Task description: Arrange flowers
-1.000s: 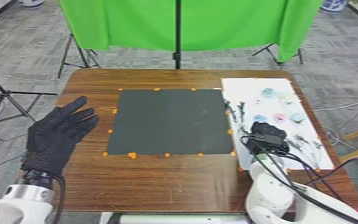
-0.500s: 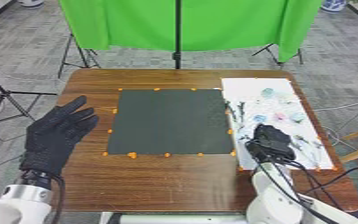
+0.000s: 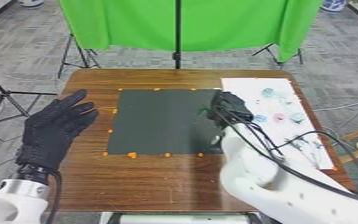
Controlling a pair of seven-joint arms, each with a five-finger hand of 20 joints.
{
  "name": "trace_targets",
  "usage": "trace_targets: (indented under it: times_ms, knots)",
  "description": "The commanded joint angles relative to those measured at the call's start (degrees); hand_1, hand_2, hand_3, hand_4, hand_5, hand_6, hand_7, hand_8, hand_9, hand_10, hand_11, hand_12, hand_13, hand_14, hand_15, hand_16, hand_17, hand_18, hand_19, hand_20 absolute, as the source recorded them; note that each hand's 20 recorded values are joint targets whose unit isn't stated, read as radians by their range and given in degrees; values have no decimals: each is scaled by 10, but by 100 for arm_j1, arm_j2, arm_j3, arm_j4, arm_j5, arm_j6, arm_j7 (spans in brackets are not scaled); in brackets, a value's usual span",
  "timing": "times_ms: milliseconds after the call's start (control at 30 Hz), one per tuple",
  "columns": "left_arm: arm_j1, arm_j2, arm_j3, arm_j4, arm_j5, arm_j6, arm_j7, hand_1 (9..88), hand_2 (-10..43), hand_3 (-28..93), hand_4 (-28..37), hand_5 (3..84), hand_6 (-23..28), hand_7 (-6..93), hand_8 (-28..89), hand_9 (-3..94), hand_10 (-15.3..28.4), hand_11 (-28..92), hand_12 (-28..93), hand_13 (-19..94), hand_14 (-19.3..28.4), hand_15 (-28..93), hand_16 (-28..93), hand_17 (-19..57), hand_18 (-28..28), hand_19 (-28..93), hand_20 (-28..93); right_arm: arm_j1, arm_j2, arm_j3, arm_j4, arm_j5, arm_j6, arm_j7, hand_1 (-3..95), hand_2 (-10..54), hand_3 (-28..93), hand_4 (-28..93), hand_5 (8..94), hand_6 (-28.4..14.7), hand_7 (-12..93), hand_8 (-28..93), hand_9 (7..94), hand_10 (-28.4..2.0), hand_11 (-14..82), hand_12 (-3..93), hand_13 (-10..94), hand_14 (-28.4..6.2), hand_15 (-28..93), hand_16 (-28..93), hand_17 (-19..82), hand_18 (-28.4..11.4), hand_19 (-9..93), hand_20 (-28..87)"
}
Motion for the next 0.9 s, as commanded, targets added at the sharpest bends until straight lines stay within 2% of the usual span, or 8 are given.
trace_targets:
  times_ms: [33, 233, 433, 467, 600, 633, 700, 900]
  knots:
    - [-389, 269, 56, 28, 19, 7, -46, 218, 77, 777, -228, 413, 120, 125, -84, 342, 228, 317, 112, 235, 284, 546, -110, -98, 274, 603, 56, 1133, -1511, -672, 812, 830, -16, -142, 552, -95, 753, -269, 862, -50, 242, 179, 843, -110, 490, 325, 850, -62, 738, 190, 412, -244, 932, 174]
    - [-1369, 389, 708, 344, 2, -248, -93, 217, 77, 777, -228, 414, 121, 126, -84, 344, 228, 318, 112, 236, 284, 546, -109, -96, 274, 605, 56, 1628, -1911, -1263, 1501, 1536, 87, 191, 548, -95, 752, -266, 859, -48, 247, 173, 842, -109, 494, 322, 851, -61, 737, 189, 412, -243, 932, 177]
    - [-1752, 540, 873, 437, 1, -393, -47, 218, 78, 776, -228, 414, 122, 126, -84, 344, 228, 319, 111, 237, 284, 546, -109, -96, 275, 609, 57, 1966, -2183, -1676, 1708, 2097, 279, 467, 545, -95, 753, -266, 855, -47, 256, 164, 841, -110, 498, 318, 851, -60, 735, 190, 410, -241, 932, 175]
    - [-2108, 504, 1070, 585, 13, -565, -244, 218, 78, 776, -228, 415, 123, 125, -84, 344, 228, 319, 111, 237, 284, 547, -109, -95, 275, 609, 57, 2085, -2092, -1800, 1647, 2301, 521, 696, 544, -95, 753, -267, 855, -46, 257, 163, 840, -109, 498, 318, 851, -60, 735, 189, 410, -241, 932, 174]
    - [-2687, 300, 1322, 879, 36, -965, -780, 218, 78, 776, -228, 416, 123, 125, -83, 345, 229, 320, 111, 237, 284, 547, -109, -95, 275, 610, 56, 2200, -2077, -1905, 1712, 2588, 797, 1065, 543, -95, 744, -274, 857, -43, 258, 136, 844, -108, 503, 308, 853, -59, 733, 187, 411, -240, 932, 170]
    - [-2821, 294, 1396, 960, 38, -1084, -772, 218, 78, 776, -228, 415, 123, 125, -83, 346, 229, 320, 111, 238, 284, 547, -109, -95, 275, 610, 56, 2420, -2035, -2125, 1713, 2627, 930, 1194, 544, -95, 741, -276, 857, -40, 258, 126, 847, -108, 505, 304, 855, -58, 731, 185, 413, -239, 932, 170]
    - [-3085, 154, 1437, 1108, 36, -1248, -1161, 218, 78, 776, -228, 416, 122, 126, -83, 346, 228, 320, 111, 238, 284, 547, -109, -95, 275, 610, 55, 2247, -2091, -1897, 1828, 2590, 581, 1334, 541, -95, 726, -279, 856, -34, 262, 108, 850, -112, 513, 294, 858, -59, 729, 184, 415, -238, 932, 170]
    - [-3241, 165, 1591, 1183, 33, -1337, -1121, 219, 78, 777, -229, 416, 123, 126, -83, 346, 229, 320, 111, 239, 284, 547, -110, -95, 275, 611, 54, 2332, -1967, -1991, 1750, 2936, 897, 1263, 502, -91, 691, -282, 848, -34, 222, 64, 852, -116, 530, 250, 860, -60, 720, 189, 415, -234, 932, 157]
